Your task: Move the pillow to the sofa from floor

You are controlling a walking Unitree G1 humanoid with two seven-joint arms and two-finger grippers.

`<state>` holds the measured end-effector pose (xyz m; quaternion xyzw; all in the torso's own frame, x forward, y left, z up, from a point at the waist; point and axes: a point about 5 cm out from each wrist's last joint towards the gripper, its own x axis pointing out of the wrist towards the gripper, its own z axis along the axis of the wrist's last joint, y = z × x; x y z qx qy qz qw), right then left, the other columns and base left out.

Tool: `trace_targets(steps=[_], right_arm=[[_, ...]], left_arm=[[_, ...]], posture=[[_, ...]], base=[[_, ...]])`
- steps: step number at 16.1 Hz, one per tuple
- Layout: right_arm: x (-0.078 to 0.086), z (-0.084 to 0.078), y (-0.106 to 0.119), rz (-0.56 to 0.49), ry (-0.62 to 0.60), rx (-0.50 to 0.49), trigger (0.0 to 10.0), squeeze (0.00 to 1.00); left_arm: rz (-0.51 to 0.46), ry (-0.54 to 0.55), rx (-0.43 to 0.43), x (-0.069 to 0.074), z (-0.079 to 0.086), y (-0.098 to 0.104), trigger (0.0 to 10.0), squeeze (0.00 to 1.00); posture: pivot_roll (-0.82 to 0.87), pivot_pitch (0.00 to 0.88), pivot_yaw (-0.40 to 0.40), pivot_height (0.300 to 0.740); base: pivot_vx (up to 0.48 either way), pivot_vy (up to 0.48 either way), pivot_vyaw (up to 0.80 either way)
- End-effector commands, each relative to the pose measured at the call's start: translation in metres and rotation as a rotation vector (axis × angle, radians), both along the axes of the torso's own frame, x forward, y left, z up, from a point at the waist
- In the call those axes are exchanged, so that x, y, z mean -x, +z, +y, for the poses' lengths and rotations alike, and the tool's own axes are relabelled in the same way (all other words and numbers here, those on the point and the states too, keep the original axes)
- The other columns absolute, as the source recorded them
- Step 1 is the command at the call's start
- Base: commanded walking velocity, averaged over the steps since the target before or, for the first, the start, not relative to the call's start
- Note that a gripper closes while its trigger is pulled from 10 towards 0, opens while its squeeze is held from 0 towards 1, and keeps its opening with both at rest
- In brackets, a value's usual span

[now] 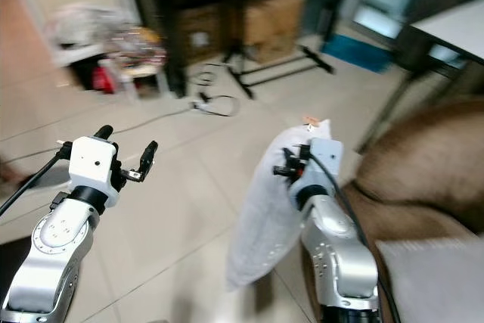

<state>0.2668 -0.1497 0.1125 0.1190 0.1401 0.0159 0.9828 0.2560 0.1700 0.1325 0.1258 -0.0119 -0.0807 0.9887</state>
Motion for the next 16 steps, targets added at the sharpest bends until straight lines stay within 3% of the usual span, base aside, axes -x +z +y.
trace_targets(steps=[1, 12, 16], right_arm=[[-0.006, 0.001, 0.015, -0.073, -0.011, -0.017, 10.0, 0.0], [-0.013, 0.018, 0.026, -0.166, 0.057, -0.03, 10.0, 0.0], [-0.013, 0.016, 0.029, -0.19, 0.044, -0.039, 10.0, 0.0]], left_arm=[[0.0, 0.018, -0.017, 0.001, 0.006, 0.0, 10.0, 0.0], [-0.052, -0.011, -0.029, -0.007, 0.012, 0.015, 10.0, 0.0], [-0.061, -0.017, -0.019, -0.009, 0.014, 0.019, 10.0, 0.0]], posture=[[-0.08, 0.0, 0.005, 0.74], [-0.06, 0.0, 0.055, 0.74], [-0.07, 0.0, 0.063, 0.74]], base=[[0.0, 0.0, -0.78], [0.0, 0.0, -0.78], [0.287, 0.0, -0.78]])
